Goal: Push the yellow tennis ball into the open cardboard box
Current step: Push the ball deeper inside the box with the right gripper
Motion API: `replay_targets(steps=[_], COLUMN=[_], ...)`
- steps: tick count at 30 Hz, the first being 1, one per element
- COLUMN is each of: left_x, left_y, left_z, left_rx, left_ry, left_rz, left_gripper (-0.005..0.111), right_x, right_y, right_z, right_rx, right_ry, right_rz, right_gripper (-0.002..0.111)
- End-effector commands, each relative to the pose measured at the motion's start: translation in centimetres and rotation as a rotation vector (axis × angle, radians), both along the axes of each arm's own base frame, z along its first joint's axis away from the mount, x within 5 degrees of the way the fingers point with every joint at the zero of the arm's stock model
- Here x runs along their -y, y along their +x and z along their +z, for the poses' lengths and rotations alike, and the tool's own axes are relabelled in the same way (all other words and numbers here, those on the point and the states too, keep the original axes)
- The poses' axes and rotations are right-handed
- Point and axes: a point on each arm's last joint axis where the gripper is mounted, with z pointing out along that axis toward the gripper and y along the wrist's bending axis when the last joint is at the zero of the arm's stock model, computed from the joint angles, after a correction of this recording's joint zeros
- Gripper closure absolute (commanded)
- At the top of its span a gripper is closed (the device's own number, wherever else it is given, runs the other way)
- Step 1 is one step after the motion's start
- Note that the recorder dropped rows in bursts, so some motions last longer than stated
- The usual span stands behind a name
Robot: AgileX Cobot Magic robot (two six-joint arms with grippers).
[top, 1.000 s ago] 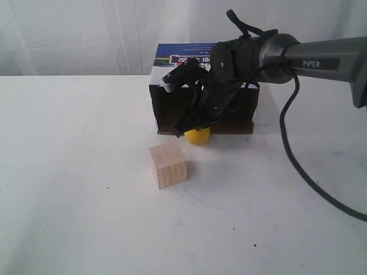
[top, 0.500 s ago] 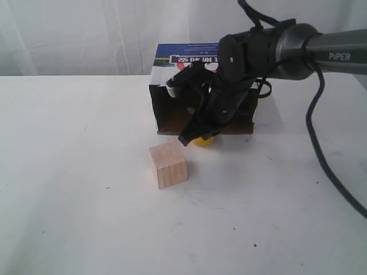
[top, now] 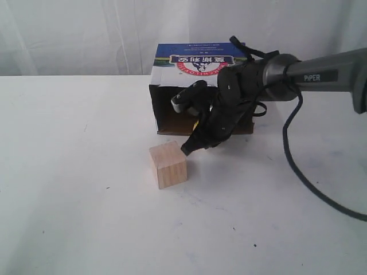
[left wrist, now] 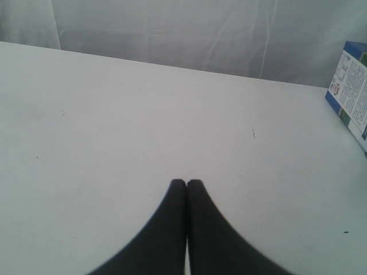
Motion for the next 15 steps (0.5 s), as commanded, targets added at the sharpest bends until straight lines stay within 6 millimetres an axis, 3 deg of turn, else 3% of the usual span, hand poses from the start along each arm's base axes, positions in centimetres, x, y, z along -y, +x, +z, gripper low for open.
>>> replay_targets(steps=[1,3,6,8,11,15], left_x=[0.0,0.0,0.0,0.0,0.0,0.0], left_y=[0.0,0.0,0.0,0.0,0.0,0.0], left_z=[-0.1,-0.1,-0.1,-0.1,-0.1,-0.1], left_rx=[0.005,0.005,0.005,0.005,0.005,0.005], left_ry=[-0.002,-0.002,-0.002,-0.002,-0.002,-0.002], left_rz=[0.002,0.002,0.002,0.002,0.002,0.002], left_gripper=[0.107,0.107,0.107,0.107,0.107,0.107], right_x=[2.0,2.0,1.1,1.0,0.9,1.0], right_y=[3.5,3.5,1.8,0.7,-0.5,-1.9], right_z=[3.5,6.1,10.7,12.2,12.4,10.8], right_rx=[0.176,0.214,0.303,0.328,0.309,0.252], right_ry=[0.054,0.055,0.080,0.094,0.094,0.082], right_rz=[-0.060,-0.051,-0.010,0.002,0.007,0.007], right_gripper=[0.108,0.108,0.108,0.108,0.108,0.108])
